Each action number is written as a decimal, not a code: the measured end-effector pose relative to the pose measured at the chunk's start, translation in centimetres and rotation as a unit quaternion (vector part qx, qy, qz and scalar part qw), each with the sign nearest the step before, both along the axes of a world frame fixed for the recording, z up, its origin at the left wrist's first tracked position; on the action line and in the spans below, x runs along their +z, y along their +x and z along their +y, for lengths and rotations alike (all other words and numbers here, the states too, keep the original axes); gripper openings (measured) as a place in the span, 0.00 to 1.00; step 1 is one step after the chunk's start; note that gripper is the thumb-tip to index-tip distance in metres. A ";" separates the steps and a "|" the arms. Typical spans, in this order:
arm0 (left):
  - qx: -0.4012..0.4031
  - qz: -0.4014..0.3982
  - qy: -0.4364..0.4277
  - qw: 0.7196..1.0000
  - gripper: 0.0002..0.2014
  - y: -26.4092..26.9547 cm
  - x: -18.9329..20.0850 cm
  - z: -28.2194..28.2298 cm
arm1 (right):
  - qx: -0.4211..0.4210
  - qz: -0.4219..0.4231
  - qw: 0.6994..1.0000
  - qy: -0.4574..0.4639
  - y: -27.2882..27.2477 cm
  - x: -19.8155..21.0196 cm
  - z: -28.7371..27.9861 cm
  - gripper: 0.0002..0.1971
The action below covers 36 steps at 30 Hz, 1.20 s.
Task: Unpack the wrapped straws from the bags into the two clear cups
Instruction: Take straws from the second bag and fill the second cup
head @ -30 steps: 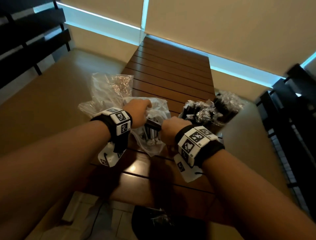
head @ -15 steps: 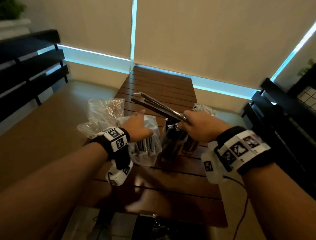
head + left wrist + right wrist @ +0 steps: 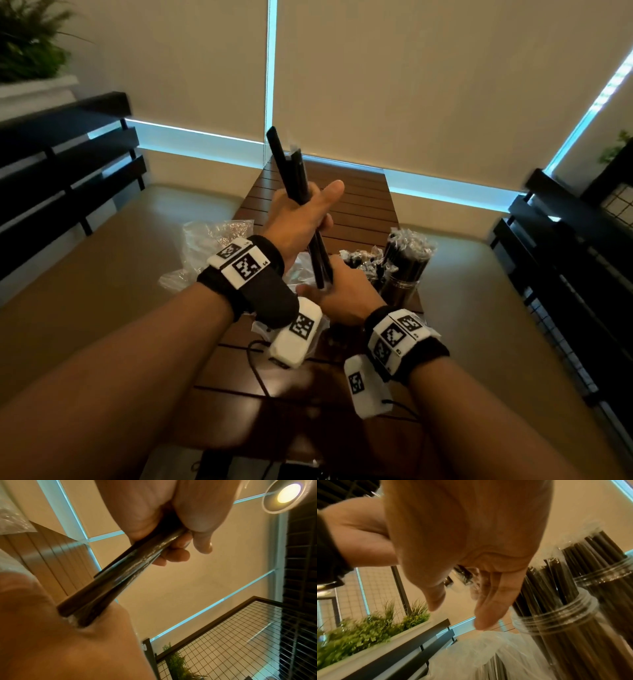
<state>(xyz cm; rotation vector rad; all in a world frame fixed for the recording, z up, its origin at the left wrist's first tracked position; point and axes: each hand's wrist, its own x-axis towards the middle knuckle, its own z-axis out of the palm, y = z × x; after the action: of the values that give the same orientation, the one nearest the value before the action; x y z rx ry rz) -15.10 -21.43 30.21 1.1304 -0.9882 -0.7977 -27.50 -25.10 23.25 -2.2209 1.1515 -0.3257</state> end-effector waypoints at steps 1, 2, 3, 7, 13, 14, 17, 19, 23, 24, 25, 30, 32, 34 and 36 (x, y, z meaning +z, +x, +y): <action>-0.005 -0.025 -0.027 0.999 0.19 -0.1 0.3 0.1 | -0.006 -0.001 1.000 0.010 0.2 0.0 -0.3 0.20; -0.011 -0.052 -0.053 0.997 0.18 -0.3 0.4 0.1 | -0.013 -0.015 1.000 0.013 0.5 0.1 -0.5 0.14; -0.015 -0.083 -0.070 0.994 0.17 -0.4 0.4 0.2 | -0.020 -0.023 0.999 0.007 0.9 0.2 -0.8 0.13; -0.043 -0.188 -0.054 0.980 0.18 -0.9 -0.2 -0.4 | -0.011 -0.002 0.999 -0.047 2.1 0.3 -1.1 0.14; 0.001 -0.145 -0.076 0.987 0.19 0.9 -1.1 -2.7 | -0.126 0.079 0.946 -0.290 -1.4 0.7 -2.3 0.33; 0.004 -0.138 -0.078 0.987 0.19 0.9 -1.5 -3.1 | -0.145 0.102 0.940 -0.292 -2.1 0.8 -2.9 0.38; -0.001 -0.112 -0.071 0.991 0.19 0.0 -2.6 -4.3 | -0.156 0.121 0.961 -0.191 -3.6 -0.3 -4.4 0.51; -0.014 -0.090 -0.060 0.994 0.19 -0.9 -3.3 -5.1 | -0.128 0.076 0.981 -0.126 -4.1 -1.9 -4.7 0.54; -0.039 -0.070 -0.027 0.996 0.20 -2.6 -4.8 -6.3 | -0.100 -0.029 0.992 -0.070 -4.1 -4.0 -4.7 0.50; -0.046 -0.072 -0.020 0.996 0.20 -2.9 -5.2 -6.6 | -0.098 -0.048 0.991 -0.076 -4.1 -4.3 -4.7 0.48; -0.049 -0.079 -0.013 0.996 0.19 -3.1 -5.7 -6.8 | -0.099 -0.063 0.990 -0.082 -4.0 -4.4 -4.8 0.46; -0.044 -0.104 0.045 0.993 0.19 -3.5 -8.1 -7.2 | -0.116 -0.087 0.982 -0.123 -3.1 -5.1 -6.6 0.36; -0.052 -0.128 0.079 0.987 0.17 -3.7 -8.8 -7.3 | -0.100 -0.068 0.984 -0.131 -2.7 -5.7 -7.4 0.30; -0.066 -0.158 0.103 0.980 0.15 -3.9 -8.8 -7.4 | -0.083 -0.067 0.985 -0.139 -2.5 -6.3 -7.9 0.24; -0.065 -0.184 0.106 0.975 0.14 -4.0 -8.3 -7.5 | -0.088 -0.102 0.982 -0.132 -2.4 -6.4 -7.9 0.20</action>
<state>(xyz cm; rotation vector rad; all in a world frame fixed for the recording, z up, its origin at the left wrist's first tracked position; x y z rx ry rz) -19.10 -28.90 21.89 1.4418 -1.3191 -0.8299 -29.93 -33.00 16.87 -2.2462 1.2532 -0.8016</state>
